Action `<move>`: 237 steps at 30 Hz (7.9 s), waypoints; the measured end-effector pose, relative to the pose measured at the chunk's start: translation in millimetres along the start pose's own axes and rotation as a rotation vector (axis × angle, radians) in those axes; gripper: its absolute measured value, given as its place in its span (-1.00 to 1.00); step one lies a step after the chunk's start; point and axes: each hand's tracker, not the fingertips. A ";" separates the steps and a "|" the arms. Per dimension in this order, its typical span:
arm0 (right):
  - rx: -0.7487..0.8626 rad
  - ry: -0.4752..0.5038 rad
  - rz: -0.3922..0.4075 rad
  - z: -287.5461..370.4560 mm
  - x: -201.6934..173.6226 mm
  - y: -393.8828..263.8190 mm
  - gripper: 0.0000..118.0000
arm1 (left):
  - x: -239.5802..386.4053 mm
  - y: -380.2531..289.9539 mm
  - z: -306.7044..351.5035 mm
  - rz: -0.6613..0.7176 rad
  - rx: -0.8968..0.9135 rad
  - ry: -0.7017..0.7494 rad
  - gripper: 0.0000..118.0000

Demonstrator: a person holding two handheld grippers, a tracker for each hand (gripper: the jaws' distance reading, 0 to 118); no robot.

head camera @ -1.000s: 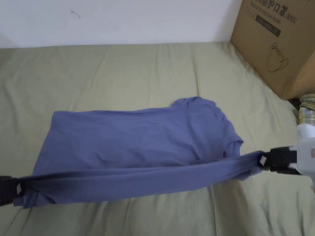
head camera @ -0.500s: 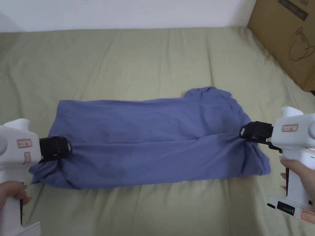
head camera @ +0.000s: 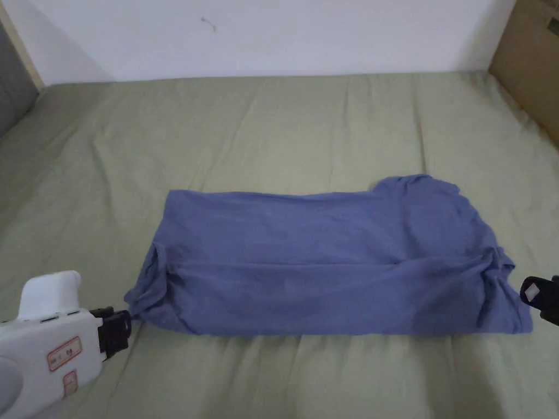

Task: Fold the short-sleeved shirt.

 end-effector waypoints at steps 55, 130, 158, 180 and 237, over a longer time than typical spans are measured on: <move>-0.456 -0.178 0.040 -17.2 85.6 -33.9 -0.36 | -46.3 -46.3 -21.7 0.034 -0.250 -0.016 -0.44; -0.224 0.005 0.023 -16.5 56.7 116.0 -0.98 | -16.0 109.3 -29.0 -0.185 -0.139 -0.184 -0.98; -0.079 -0.150 0.202 14.7 -69.1 -11.4 0.56 | 59.7 -20.0 30.9 -0.226 0.083 0.071 0.77; -0.169 -0.191 0.224 -28.1 -96.4 -34.8 -1.00 | -148.3 -20.2 -33.4 0.395 -0.130 -0.681 1.00; -0.248 -0.059 0.208 -15.3 -74.5 -39.5 -1.00 | 109.5 -36.6 -131.7 -0.007 -0.445 -0.432 -1.00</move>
